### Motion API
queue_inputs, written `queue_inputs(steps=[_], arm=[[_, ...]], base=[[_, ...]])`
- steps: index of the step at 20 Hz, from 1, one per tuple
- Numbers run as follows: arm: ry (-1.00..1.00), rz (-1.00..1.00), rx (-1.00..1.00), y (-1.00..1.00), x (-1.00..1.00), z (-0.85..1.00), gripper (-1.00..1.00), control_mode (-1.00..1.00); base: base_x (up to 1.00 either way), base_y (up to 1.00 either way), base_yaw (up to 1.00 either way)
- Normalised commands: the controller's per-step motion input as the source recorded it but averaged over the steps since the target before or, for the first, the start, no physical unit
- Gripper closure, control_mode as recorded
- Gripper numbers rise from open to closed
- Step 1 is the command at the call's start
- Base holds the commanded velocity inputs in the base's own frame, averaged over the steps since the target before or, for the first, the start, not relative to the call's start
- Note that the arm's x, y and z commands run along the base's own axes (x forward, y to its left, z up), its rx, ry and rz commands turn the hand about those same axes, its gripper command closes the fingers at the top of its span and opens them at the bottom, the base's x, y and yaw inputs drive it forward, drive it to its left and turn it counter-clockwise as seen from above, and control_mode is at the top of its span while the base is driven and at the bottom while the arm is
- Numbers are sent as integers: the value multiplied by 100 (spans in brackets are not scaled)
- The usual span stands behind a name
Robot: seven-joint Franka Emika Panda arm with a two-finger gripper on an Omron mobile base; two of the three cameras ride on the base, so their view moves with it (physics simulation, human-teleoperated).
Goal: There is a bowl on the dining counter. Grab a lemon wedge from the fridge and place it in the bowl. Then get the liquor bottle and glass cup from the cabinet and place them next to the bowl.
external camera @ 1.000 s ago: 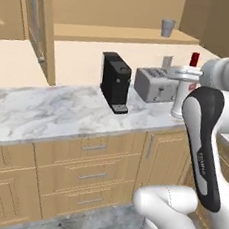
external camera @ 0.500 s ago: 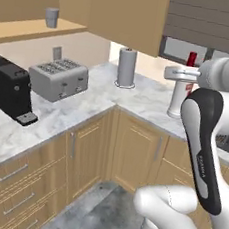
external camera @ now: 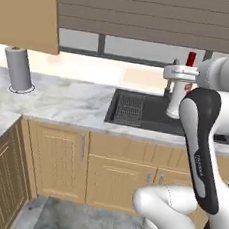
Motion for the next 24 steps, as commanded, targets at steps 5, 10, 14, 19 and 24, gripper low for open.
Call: queue_inputs(steps=[5, 10, 14, 19, 24], arm=[[0, 0, 0, 0, 0, 0, 100, 100], [0, 0, 0, 0, 0, 0, 100, 100], [0, 0, 0, 0, 0, 0, 100, 100], [0, 0, 0, 0, 0, 0, 100, 100], [0, 0, 0, 0, 0, 0, 100, 100]], base=[[-9, -61, -78], [-3, -67, -77], [-5, -67, -75], [-2, -70, -75], [0, -69, -74]])
